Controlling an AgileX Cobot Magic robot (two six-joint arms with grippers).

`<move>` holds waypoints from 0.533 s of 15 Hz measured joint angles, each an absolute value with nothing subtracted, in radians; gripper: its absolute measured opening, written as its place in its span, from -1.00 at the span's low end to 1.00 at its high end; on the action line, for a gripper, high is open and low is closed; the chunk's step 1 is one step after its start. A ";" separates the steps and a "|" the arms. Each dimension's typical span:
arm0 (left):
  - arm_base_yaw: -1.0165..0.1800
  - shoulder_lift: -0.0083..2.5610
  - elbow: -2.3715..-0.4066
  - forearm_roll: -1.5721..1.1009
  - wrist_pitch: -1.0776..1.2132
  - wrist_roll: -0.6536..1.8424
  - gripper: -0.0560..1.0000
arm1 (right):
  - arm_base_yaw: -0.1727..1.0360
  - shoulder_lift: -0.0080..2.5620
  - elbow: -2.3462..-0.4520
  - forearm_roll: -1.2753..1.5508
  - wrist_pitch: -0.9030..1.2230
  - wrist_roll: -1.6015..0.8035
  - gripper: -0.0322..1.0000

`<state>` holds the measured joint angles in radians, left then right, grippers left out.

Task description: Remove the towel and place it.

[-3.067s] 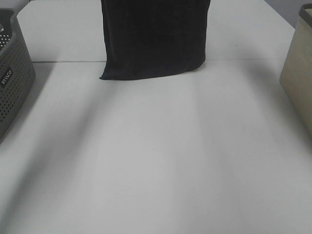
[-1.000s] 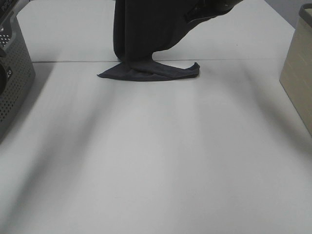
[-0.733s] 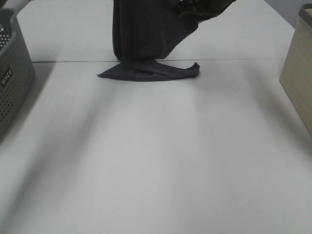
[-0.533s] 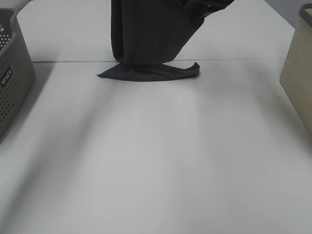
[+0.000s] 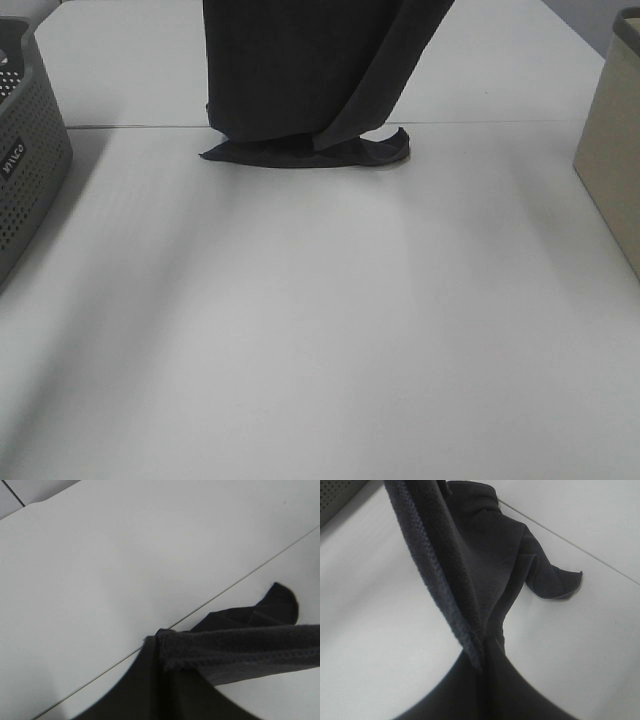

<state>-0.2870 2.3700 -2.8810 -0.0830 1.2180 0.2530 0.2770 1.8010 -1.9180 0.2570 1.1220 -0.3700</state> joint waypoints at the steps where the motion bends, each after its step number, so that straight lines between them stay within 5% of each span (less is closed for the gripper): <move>1: -0.288 2.350 -2.879 -0.104 1.220 0.213 -0.89 | 0.277 1.781 -1.918 0.256 1.144 -0.365 -0.92; 8: -0.292 2.075 -2.513 -0.136 1.234 0.147 -0.89 | 0.278 1.708 -1.918 0.246 1.190 -0.352 -0.92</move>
